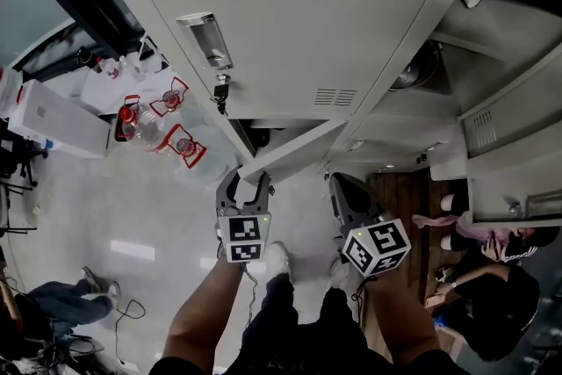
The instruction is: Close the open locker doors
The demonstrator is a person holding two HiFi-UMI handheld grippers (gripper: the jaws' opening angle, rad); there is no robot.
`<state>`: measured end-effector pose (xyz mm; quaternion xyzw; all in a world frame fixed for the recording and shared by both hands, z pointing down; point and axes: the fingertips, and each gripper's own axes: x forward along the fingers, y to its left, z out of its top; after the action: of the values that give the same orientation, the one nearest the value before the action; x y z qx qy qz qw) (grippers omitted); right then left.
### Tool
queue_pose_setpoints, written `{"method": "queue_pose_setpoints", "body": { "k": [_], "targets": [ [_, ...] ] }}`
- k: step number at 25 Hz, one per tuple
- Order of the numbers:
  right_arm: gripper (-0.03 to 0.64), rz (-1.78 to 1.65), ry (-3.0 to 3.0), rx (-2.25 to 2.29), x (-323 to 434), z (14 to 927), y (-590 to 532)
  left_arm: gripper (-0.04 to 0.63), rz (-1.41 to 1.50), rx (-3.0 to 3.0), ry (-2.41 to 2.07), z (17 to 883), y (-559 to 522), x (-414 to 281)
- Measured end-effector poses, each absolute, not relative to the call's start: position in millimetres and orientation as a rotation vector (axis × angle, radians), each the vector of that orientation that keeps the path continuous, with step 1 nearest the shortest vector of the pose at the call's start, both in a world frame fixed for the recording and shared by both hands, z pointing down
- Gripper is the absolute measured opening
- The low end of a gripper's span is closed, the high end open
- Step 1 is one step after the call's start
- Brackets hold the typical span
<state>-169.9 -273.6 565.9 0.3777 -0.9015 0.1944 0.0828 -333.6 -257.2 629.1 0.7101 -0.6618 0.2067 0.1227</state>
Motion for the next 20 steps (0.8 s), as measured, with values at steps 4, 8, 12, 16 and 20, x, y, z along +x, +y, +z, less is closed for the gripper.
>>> {"method": "queue_pose_setpoints", "body": {
  "k": [4,8,12,16,20],
  "targets": [
    [0.000,0.591,-2.686,1.145,-171.4,567.4,-274.8,0.198,0.566,2.006,-1.964,630.0,-268.5,-348.1],
    [0.000,0.608,-2.680,1.166,-172.4,570.3,-275.9,0.190,0.522,1.926,-1.987,633.4,-280.5,-361.1],
    [0.000,0.624,-2.673,1.188,-170.6,572.6,-278.7,0.178,0.501,1.882,-1.991,635.7,-292.2,-370.1],
    [0.000,0.643,-2.665,1.209,-167.6,576.1,-281.9,0.172,0.490,1.850,-1.993,637.5,-304.9,-376.3],
    [0.000,0.660,-2.658,1.229,-164.6,578.6,-285.1,0.169,0.479,1.823,-1.990,638.6,-316.2,-379.7]
  ]
}}
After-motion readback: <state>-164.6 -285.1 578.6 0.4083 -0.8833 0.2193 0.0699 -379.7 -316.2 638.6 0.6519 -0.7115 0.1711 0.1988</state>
